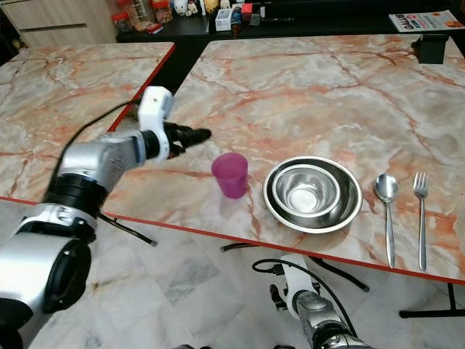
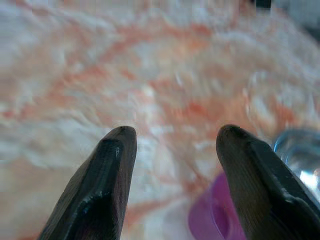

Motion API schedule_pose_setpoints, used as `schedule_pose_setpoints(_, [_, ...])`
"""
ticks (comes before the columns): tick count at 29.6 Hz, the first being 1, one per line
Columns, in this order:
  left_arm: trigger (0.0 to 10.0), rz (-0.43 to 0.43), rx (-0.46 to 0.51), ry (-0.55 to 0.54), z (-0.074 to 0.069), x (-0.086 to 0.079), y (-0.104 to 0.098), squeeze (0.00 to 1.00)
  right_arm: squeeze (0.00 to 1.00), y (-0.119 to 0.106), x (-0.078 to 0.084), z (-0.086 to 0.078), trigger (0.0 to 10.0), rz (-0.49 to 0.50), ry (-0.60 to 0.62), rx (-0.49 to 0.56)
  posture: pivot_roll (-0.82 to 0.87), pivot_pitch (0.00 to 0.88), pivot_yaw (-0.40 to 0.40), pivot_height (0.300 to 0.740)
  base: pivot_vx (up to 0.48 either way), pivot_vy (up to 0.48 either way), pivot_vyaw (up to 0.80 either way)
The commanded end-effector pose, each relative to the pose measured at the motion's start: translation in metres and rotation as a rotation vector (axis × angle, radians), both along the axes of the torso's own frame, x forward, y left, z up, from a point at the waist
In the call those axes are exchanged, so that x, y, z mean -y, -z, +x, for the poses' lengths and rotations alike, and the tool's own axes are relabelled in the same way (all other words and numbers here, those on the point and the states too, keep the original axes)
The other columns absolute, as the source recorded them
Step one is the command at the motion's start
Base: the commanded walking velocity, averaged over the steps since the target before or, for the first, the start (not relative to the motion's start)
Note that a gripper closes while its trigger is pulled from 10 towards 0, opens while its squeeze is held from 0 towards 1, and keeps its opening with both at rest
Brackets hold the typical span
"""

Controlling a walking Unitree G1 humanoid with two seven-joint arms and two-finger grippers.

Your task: Setting the table

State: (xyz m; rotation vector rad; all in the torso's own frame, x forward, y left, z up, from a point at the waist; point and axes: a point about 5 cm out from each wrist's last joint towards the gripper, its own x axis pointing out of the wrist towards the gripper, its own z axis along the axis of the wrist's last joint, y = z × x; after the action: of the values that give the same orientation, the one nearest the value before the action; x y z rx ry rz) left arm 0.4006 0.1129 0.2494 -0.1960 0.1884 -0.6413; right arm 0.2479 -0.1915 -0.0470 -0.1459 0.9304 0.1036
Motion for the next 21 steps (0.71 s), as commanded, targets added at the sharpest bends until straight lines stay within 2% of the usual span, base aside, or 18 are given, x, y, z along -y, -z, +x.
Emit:
schedule_pose_setpoints(1, [10.0,-0.032,0.033,-0.025,0.0,-0.008,-0.016,0.0,0.0,0.001,-0.006,0.0,10.0,0.011,-0.011,-0.008,-0.03,0.069,0.119,0.74,0.0,0.0,0.0])
schedule_pose_setpoints(5, [10.0,-0.106,0.095,-0.109,0.0,-0.028,-0.032,0.0,0.0,0.001,-0.005,0.0,10.0,0.01,-0.014,-0.008,-0.02,0.07,0.114,0.74,0.0,0.0,0.0])
schedule_pose_setpoints(6, [10.0,-0.138,0.143,-0.165,0.0,-0.039,-0.039,0.0,0.0,0.001,-0.005,0.0,10.0,0.01,-0.014,-0.008,-0.02,0.07,0.114,0.74,0.0,0.0,0.0])
schedule_pose_setpoints(7, [10.0,-0.138,0.143,-0.165,0.0,-0.039,-0.039,0.0,0.0,0.001,-0.005,0.0,10.0,0.01,-0.014,-0.008,-0.02,0.07,0.114,0.74,0.0,0.0,0.0])
schedule_pose_setpoints(8, [10.0,-0.154,0.213,-0.287,-0.001,-0.06,-0.045,0.0,0.0,0.0,-0.005,0.001,10.0,0.011,-0.014,-0.006,-0.02,0.07,0.107,0.74,0.0,0.0,0.0])
schedule_pose_setpoints(9, [10.0,-0.154,0.24,-0.34,-0.002,-0.069,-0.047,0.0,0.0,0.0,-0.005,0.001,10.0,0.012,-0.014,-0.006,-0.02,0.07,0.107,0.74,0.0,0.0,0.0])
schedule_pose_setpoints(11, [10.0,-0.142,0.272,-0.435,-0.004,-0.084,-0.047,0.0,0.0,0.0,-0.005,0.001,10.0,0.012,-0.014,-0.005,-0.02,0.07,0.107,0.74,0.0,0.0,0.0])
schedule_pose_setpoints(13, [10.0,-0.142,0.273,-0.442,-0.004,-0.085,-0.047,0.0,0.0,0.0,-0.005,0.001,10.0,0.013,-0.014,-0.005,-0.02,0.07,0.107,0.74,0.0,0.0,0.0])
schedule_pose_setpoints(14, [10.0,-0.123,0.291,-0.545,-0.007,-0.103,-0.044,0.0,0.0,0.0,-0.005,0.001,10.0,0.012,-0.015,-0.005,-0.01,0.069,0.09,0.74,0.0,0.0,0.0])
schedule_pose_setpoints(15, [10.0,-0.077,0.327,-0.701,-0.014,-0.131,-0.039,0.0,0.0,0.0,-0.005,0.001,10.0,0.012,-0.017,-0.006,-0.01,0.067,0.088,0.74,0.0,0.0,0.0])
schedule_pose_setpoints(16, [10.0,-0.057,0.342,-0.747,-0.017,-0.139,-0.038,0.0,0.0,0.0,-0.005,0.001,10.0,0.012,-0.017,-0.006,-0.01,0.067,0.088,0.74,0.0,0.0,0.0])
schedule_pose_setpoints(18, [10.0,-0.038,0.355,-0.815,-0.023,-0.153,-0.035,0.0,0.0,0.0,-0.004,0.001,10.0,0.01,-0.018,-0.006,-0.01,0.065,0.081,0.74,0.0,0.0,0.0])
schedule_pose_setpoints(21, [10.0,0.003,0.364,-0.885,-0.029,-0.164,-0.03,0.0,0.0,0.0,-0.003,0.001,10.0,0.009,-0.018,-0.007,0.0,0.062,0.075,0.74,0.0,0.0,0.0])
